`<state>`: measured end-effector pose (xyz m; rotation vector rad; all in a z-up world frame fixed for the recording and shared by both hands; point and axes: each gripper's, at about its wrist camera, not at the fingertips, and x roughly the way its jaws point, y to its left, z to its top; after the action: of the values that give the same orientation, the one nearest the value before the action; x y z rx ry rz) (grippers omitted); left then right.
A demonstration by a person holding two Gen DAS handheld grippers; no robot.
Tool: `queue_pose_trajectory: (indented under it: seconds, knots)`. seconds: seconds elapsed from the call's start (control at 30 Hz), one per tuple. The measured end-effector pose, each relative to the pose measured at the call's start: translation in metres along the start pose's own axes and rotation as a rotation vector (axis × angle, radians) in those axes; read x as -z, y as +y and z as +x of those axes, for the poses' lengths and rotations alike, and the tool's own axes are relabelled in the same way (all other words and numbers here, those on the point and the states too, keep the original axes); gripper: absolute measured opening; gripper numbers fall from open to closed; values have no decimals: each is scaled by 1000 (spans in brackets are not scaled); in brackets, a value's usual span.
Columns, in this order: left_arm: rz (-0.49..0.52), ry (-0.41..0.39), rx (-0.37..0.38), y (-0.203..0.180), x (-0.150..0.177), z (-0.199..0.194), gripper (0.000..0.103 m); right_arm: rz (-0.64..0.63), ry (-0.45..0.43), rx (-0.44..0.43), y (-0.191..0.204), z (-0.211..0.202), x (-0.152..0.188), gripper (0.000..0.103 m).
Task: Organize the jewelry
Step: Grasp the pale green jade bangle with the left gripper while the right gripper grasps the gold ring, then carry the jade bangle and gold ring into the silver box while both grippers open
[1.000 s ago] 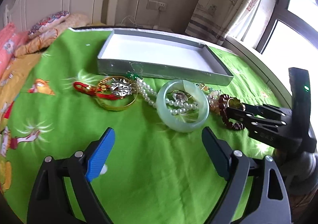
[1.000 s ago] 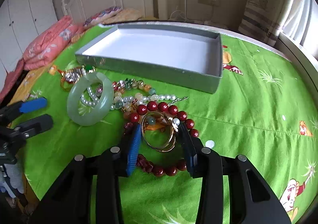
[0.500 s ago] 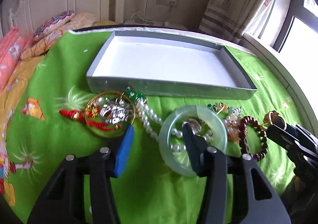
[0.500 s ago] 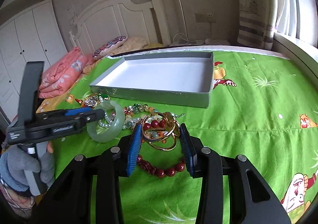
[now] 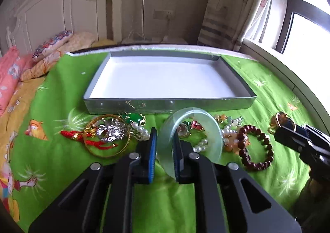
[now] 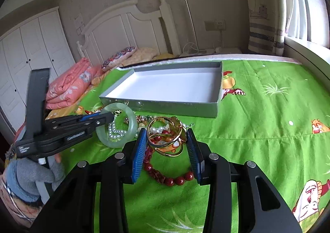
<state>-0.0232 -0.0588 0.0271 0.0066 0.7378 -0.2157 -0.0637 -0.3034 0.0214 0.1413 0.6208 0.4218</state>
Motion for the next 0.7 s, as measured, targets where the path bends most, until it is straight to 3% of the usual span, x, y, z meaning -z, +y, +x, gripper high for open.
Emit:
queue_pose_trajectory:
  seconds: [0.13,0.33,0.53,0.7]
  knots:
    - [-34,-34,0,5,1,-8,14,5,-21,-3,-1,-4,0,39]
    - [-1,-94,-31,0,-8,-21,14,36,-5,-11,-5,0,-6,39]
    - [6,-80,-7,-1,-32,-9,14,2,17,17,-1,23,-35,39]
    - [-57,-57,35,9,-59,13,16,-8,35,38,0,49,-66,39]
